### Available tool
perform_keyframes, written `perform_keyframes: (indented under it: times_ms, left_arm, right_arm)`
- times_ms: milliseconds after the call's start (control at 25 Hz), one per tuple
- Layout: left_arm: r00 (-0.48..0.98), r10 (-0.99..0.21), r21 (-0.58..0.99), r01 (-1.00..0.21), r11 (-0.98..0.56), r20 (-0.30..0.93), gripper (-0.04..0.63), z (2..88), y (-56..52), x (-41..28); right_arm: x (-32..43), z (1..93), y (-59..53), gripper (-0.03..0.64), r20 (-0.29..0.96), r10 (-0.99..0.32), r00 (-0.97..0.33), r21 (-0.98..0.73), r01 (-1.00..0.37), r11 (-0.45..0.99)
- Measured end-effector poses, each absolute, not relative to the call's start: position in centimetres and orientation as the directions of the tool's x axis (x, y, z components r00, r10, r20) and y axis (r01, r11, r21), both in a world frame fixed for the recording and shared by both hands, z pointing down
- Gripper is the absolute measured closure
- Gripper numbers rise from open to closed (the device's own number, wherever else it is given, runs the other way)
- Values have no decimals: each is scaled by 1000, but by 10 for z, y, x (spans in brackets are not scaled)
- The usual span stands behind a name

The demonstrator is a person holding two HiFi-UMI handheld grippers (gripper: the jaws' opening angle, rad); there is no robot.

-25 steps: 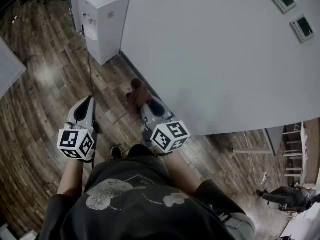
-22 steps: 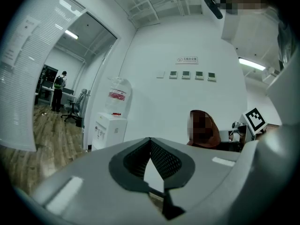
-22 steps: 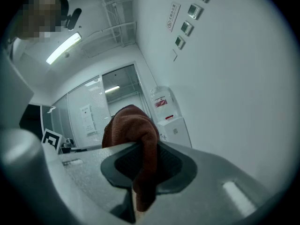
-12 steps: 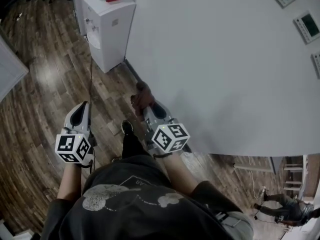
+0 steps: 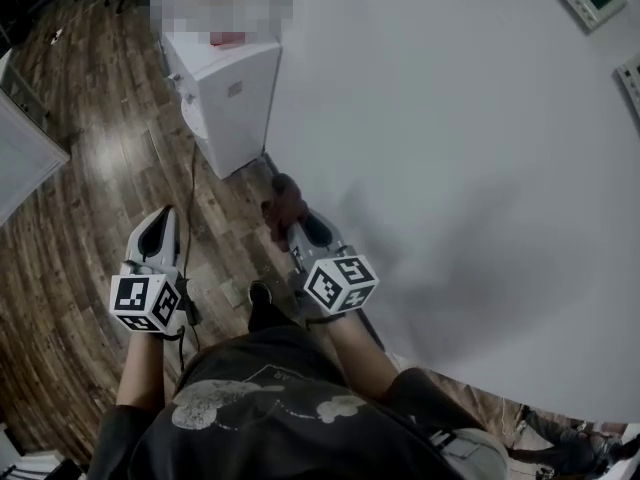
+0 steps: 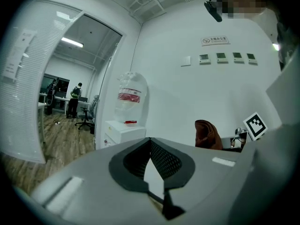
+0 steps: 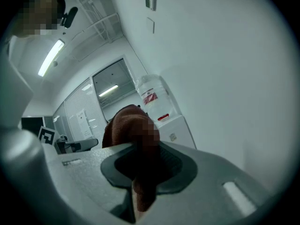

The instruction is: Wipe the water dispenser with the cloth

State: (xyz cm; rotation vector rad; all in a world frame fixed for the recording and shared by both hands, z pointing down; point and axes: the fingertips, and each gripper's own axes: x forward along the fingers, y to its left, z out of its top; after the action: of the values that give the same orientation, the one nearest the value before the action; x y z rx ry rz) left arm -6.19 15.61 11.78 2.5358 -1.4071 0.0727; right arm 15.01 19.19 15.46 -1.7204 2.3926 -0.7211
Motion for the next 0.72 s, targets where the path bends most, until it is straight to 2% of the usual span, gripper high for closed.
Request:
perform_keyframes:
  times_ms: [360,720]
  left_arm:
    - [482,-861,206,-870,-449,160,577,112,89,-37]
    - [495,-851,227,-861,-454,176,575,129,32,-43]
  right_arm:
    - [153,161,106,556,206,-874,-441,-427,-844,325]
    - [129,171,46,555,215,-868,-447,-437,-839,324]
